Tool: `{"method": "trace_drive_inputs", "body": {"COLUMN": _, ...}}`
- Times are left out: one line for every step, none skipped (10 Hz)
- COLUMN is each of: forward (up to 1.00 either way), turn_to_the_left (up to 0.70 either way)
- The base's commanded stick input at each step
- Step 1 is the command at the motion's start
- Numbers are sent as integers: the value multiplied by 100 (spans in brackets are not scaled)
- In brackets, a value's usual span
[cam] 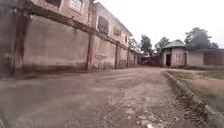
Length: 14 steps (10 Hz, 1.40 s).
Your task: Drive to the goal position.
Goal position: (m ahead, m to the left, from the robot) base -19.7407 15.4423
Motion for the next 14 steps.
{"method": "trace_drive_inputs", "body": {"forward": 0, "turn_to_the_left": 50}}
{"method": "trace_drive_inputs", "body": {"forward": 0, "turn_to_the_left": 50}}
{"method": "trace_drive_inputs", "body": {"forward": 0, "turn_to_the_left": 50}}
{"method": "trace_drive_inputs", "body": {"forward": 0, "turn_to_the_left": 50}}
{"method": "trace_drive_inputs", "body": {"forward": 0, "turn_to_the_left": 50}}
{"method": "trace_drive_inputs", "body": {"forward": 0, "turn_to_the_left": 50}}
{"method": "trace_drive_inputs", "body": {"forward": 0, "turn_to_the_left": 50}}
{"method": "trace_drive_inputs", "body": {"forward": 0, "turn_to_the_left": 50}}
{"method": "trace_drive_inputs", "body": {"forward": 0, "turn_to_the_left": 50}}
{"method": "trace_drive_inputs", "body": {"forward": 0, "turn_to_the_left": 50}}
{"method": "trace_drive_inputs", "body": {"forward": 0, "turn_to_the_left": 50}}
{"method": "trace_drive_inputs", "body": {"forward": 0, "turn_to_the_left": 50}}
{"method": "trace_drive_inputs", "body": {"forward": 0, "turn_to_the_left": 50}}
{"method": "trace_drive_inputs", "body": {"forward": 0, "turn_to_the_left": 50}}
